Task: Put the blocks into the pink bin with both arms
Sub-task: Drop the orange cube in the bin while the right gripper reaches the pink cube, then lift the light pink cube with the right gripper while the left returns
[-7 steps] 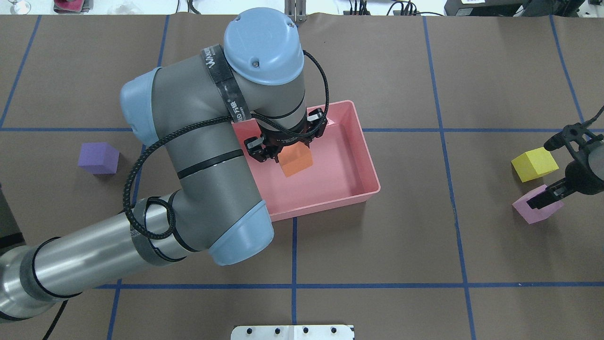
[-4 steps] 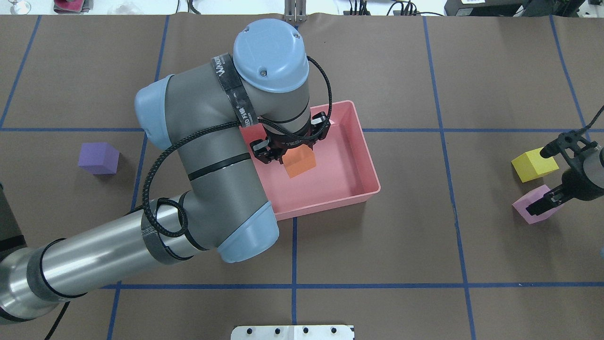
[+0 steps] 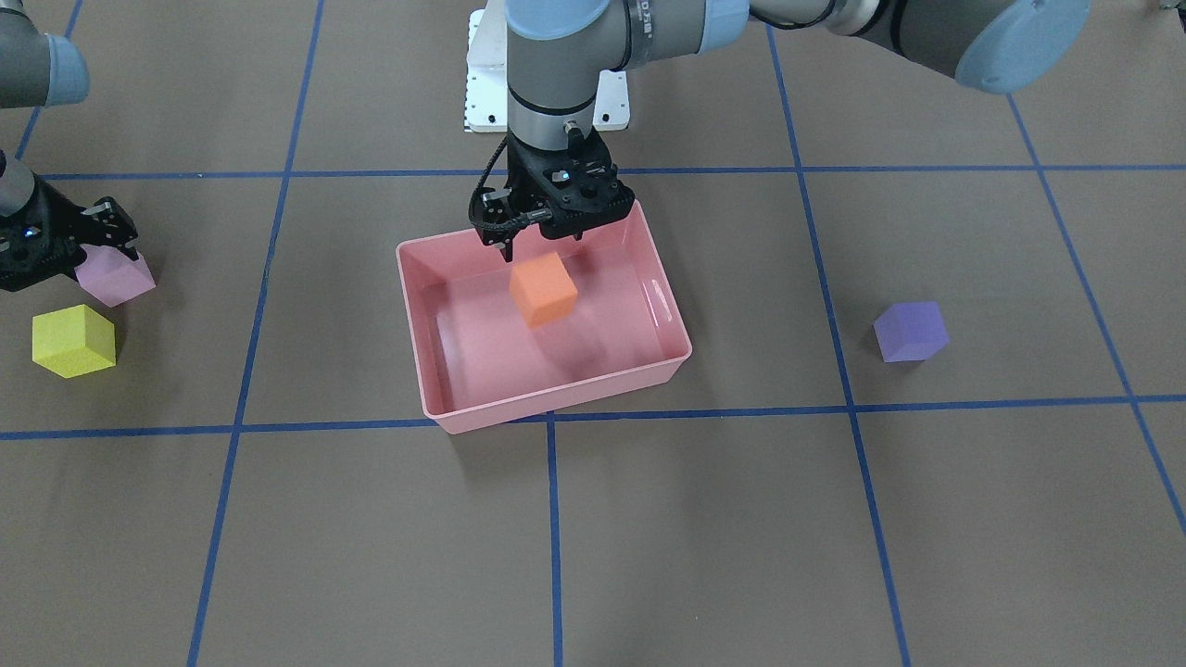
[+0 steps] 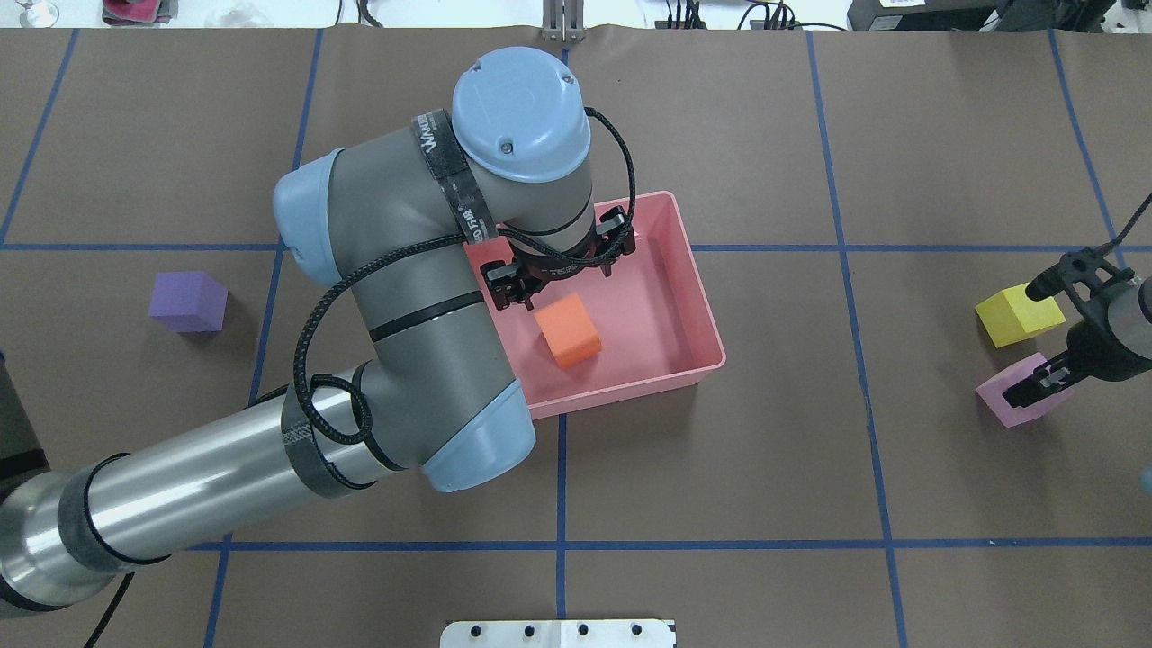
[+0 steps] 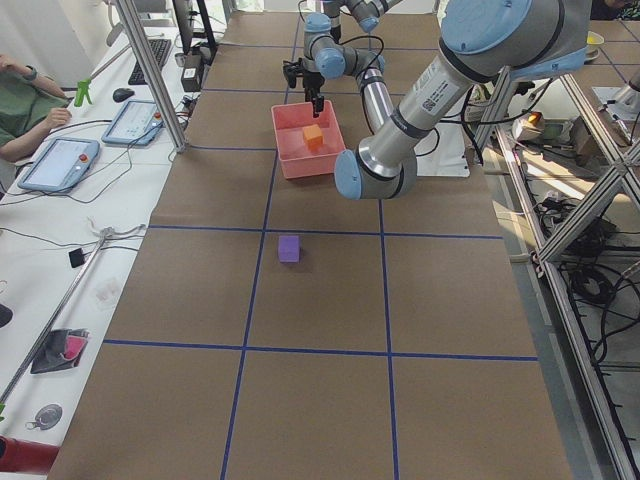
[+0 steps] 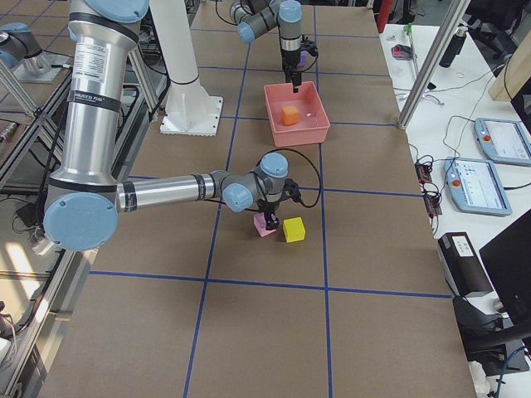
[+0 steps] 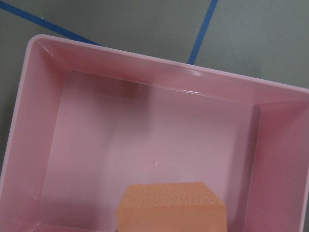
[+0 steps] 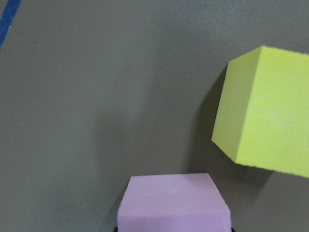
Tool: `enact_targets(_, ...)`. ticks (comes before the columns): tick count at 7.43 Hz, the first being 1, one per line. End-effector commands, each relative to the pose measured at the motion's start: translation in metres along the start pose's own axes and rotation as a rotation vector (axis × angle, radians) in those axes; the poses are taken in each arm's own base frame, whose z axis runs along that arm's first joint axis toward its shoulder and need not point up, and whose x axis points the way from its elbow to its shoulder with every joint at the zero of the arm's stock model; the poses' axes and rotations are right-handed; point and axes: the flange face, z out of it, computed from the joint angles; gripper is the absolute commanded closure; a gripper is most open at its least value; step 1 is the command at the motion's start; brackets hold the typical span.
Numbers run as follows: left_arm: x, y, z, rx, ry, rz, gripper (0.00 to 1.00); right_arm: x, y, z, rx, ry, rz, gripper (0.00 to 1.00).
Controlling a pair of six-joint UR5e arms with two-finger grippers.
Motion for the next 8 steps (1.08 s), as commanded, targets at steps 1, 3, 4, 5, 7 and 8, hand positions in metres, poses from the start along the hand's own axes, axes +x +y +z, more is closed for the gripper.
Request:
enact_targets(1,0.0,-0.002,0.0,0.003,0.0,0.0,0.0,-0.003,-0.003,-0.008,0.013,-0.017,-0.001,1.0)
enact_targets(3,-0.001,-0.006,-0.011,0.012,0.018,0.006,0.0,0.015,-0.004,-0.055,0.073,-0.112,0.061,1.0)
enact_targets(4,-0.005,-0.012,-0.027,0.02,0.039,0.006,0.0,0.019,-0.005,-0.075,0.089,-0.199,0.082,1.0)
enact_targets(5,-0.025,-0.018,-0.039,0.029,0.033,0.074,0.0,0.025,-0.011,-0.1,0.125,-0.252,0.098,1.0)
enact_targets(7,-0.104,-0.045,-0.059,0.054,-0.062,0.261,0.0,0.003,-0.038,-0.165,0.143,-0.296,0.156,1.0)
enact_targets(8,-0.159,-0.065,-0.054,0.065,-0.098,0.33,0.0,-0.02,-0.055,-0.202,0.14,-0.296,0.189,1.0)
